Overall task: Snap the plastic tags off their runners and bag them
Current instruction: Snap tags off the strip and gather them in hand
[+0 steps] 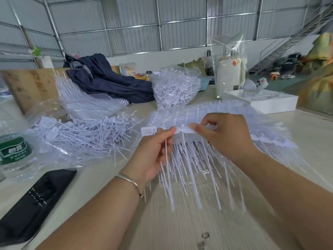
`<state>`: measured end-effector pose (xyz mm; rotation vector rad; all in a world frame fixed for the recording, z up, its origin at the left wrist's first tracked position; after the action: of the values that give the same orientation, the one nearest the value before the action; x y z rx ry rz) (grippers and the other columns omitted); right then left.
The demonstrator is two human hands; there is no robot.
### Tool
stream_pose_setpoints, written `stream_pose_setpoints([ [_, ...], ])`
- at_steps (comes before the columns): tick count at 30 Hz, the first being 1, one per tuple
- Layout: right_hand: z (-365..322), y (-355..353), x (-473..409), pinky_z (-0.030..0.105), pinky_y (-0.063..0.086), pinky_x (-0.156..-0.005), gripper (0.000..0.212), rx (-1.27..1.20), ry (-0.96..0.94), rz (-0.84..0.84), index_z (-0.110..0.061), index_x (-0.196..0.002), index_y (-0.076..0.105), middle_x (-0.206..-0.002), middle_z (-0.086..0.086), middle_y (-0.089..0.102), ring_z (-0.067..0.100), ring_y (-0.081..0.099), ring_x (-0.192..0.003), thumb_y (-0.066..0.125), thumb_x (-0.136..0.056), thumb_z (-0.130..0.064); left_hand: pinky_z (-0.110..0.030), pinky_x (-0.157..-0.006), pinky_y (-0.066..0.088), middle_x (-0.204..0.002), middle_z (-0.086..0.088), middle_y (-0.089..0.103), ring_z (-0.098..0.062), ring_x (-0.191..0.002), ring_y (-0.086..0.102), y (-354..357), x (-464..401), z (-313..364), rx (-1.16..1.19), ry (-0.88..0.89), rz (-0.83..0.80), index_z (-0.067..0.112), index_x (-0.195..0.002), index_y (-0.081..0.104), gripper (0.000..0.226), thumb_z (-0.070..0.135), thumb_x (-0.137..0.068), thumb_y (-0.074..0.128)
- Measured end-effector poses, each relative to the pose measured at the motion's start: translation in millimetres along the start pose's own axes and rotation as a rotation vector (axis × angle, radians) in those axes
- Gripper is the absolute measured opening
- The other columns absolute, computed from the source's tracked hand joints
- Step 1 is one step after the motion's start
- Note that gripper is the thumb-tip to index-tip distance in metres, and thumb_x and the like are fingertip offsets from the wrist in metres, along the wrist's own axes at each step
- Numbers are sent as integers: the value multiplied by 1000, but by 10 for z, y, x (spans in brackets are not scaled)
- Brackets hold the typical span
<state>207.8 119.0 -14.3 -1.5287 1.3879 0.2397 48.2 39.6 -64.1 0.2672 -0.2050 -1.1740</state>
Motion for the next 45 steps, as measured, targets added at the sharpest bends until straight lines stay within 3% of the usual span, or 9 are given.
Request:
stream_pose_setpoints([
  [4,13,75,-8,37,32,-89,37,160,17,-77,-27,-74,59,-72,-8,58,15,55,-71,57,-84,-62,-21,-40,16,-55,-2,39,-10,-40,29,-32,-13,20,-179,74,64,12,-61,51,32,17,-88,67],
  [13,13,205,18,30,46,-75,19,-85,-79,-304,-23,-86,69,-89,-3,65,15,60,-80,66,-88,-42,-16,-34,14,-56,5,43,-5,-39,28,-4,-18,-92,-198,-80,-34,16,-72,48,24,18,-90,63],
  [19,114,215,15,8,37,-61,7,-421,75,-300,-19,-82,78,-70,-18,65,-2,57,-64,72,-85,-17,-18,-38,11,-51,8,34,-5,-39,22,14,-39,-73,-195,-52,-92,24,-53,55,38,19,-89,65],
  [23,117,182,1,18,40,-56,16,-570,142,-310,-17,-74,79,-62,-12,65,10,52,-59,70,-82,-7,-17,-34,16,-51,6,34,-5,-39,23,78,-17,-55,-202,-41,-156,22,-52,50,33,22,-77,72],
  [27,118,179,12,30,39,-60,13,-613,173,-351,-7,-68,76,-66,16,61,20,49,-63,69,-78,-3,-18,-37,14,-51,5,30,-6,-40,21,141,25,-37,-289,-43,-246,23,-50,49,33,27,-73,72],
  [30,83,214,47,27,37,-59,17,-586,153,-420,-4,-57,71,-56,5,53,14,47,-58,73,-74,-1,-21,-41,10,-48,5,28,-6,-40,20,147,49,-24,-377,-111,-304,23,-48,55,33,25,-78,70],
  [34,20,246,90,29,41,-63,9,-525,124,-492,-1,-62,72,-61,1,59,13,53,-62,76,-70,-1,-17,-36,15,-44,7,28,-6,-37,21,118,90,-71,-548,-195,-362,24,-50,53,35,13,-77,72],
  [37,-1,231,101,20,40,-66,10,-407,66,-502,-8,-60,73,-56,-14,56,1,53,-59,76,-69,-4,-18,-38,14,-47,5,27,-7,-39,20,95,92,-134,-674,-234,-328,22,-56,52,36,7,-81,71],
  [45,-105,159,95,11,34,-56,12,-133,-145,-281,-16,-57,72,-53,-11,50,5,51,-55,77,-66,-11,-15,-39,19,-43,3,31,-11,-34,24,47,-9,-41,-759,-150,-11,16,-53,41,39,4,-72,73],
])
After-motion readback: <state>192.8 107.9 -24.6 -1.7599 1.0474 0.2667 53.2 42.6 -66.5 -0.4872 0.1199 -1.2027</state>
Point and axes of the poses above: each hand's wrist, its own x-axis away from the middle knuckle, its own y-axis out of the palm, z = x × y, the point moved 6 cm from there along -x, towards the middle knuckle
